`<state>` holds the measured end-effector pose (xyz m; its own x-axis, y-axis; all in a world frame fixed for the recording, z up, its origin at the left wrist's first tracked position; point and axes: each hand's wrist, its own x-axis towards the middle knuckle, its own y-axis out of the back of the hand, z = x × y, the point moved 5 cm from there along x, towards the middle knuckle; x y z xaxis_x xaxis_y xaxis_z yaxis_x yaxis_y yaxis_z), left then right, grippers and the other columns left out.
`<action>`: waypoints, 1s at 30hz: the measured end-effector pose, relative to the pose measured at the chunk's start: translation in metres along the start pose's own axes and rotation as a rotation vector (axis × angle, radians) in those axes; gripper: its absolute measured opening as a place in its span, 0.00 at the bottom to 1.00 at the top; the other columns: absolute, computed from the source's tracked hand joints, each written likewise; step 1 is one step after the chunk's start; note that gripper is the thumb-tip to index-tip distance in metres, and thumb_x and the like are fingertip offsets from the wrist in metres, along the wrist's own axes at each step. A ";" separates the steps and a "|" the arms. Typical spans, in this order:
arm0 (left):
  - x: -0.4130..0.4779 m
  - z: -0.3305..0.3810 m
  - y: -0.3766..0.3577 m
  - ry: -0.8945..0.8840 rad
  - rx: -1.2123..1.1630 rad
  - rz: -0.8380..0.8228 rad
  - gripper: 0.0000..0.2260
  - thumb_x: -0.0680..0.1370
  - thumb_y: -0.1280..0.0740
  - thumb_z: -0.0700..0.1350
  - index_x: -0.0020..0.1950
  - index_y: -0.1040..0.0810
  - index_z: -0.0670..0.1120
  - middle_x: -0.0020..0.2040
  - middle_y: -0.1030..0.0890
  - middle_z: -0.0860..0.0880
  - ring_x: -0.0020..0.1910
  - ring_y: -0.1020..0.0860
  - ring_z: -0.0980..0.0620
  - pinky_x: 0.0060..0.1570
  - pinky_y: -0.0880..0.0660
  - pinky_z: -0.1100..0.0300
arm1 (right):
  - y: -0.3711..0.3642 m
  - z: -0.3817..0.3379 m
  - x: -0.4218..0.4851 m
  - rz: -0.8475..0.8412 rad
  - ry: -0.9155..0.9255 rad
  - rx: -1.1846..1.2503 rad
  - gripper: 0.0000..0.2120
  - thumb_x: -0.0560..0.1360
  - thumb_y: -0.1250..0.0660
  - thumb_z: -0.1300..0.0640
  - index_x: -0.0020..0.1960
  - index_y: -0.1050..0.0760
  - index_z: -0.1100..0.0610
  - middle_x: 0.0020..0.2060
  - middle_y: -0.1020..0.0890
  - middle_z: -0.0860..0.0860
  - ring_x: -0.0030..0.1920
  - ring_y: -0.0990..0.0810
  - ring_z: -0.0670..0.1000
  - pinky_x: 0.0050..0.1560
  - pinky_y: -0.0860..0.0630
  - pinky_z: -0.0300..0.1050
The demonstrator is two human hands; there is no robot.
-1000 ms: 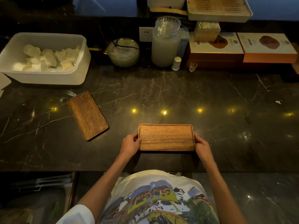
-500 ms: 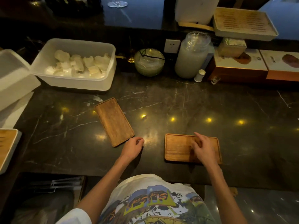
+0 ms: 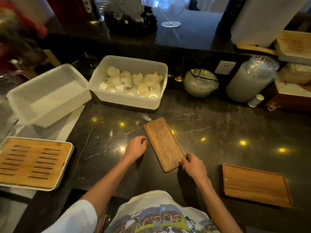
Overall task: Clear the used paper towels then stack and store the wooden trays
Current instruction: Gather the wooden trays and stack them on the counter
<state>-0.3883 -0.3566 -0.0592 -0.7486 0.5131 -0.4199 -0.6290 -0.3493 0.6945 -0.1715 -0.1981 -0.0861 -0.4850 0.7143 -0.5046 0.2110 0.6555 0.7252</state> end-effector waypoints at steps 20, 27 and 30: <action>0.108 0.036 0.005 -0.089 0.130 -0.121 0.06 0.78 0.35 0.40 0.50 0.19 0.41 0.50 0.18 0.40 0.52 0.20 0.42 0.55 0.23 0.48 | -0.029 -0.001 -0.032 -0.117 -0.277 0.787 0.30 0.76 0.32 0.61 0.74 0.40 0.49 0.48 0.18 0.52 0.43 0.19 0.49 0.40 0.22 0.41; 0.074 0.020 0.019 0.060 -0.172 -0.157 0.06 0.77 0.35 0.33 0.54 0.24 0.38 0.46 0.23 0.42 0.46 0.24 0.46 0.54 0.23 0.46 | -0.009 0.025 -0.041 -0.008 -0.209 0.856 0.22 0.78 0.35 0.59 0.70 0.34 0.47 0.47 0.19 0.56 0.48 0.18 0.50 0.43 0.21 0.42; 0.048 0.021 0.018 0.084 -0.287 -0.209 0.07 0.77 0.36 0.33 0.54 0.26 0.39 0.43 0.25 0.44 0.43 0.25 0.48 0.46 0.24 0.50 | 0.006 0.034 -0.038 0.029 -0.202 0.930 0.25 0.78 0.34 0.62 0.70 0.36 0.45 0.49 0.20 0.57 0.50 0.18 0.50 0.39 0.23 0.37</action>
<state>-0.4305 -0.3220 -0.0547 -0.6044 0.5351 -0.5902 -0.7948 -0.4555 0.4010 -0.1228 -0.2129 -0.0784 -0.3319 0.7051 -0.6266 0.8533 0.5076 0.1192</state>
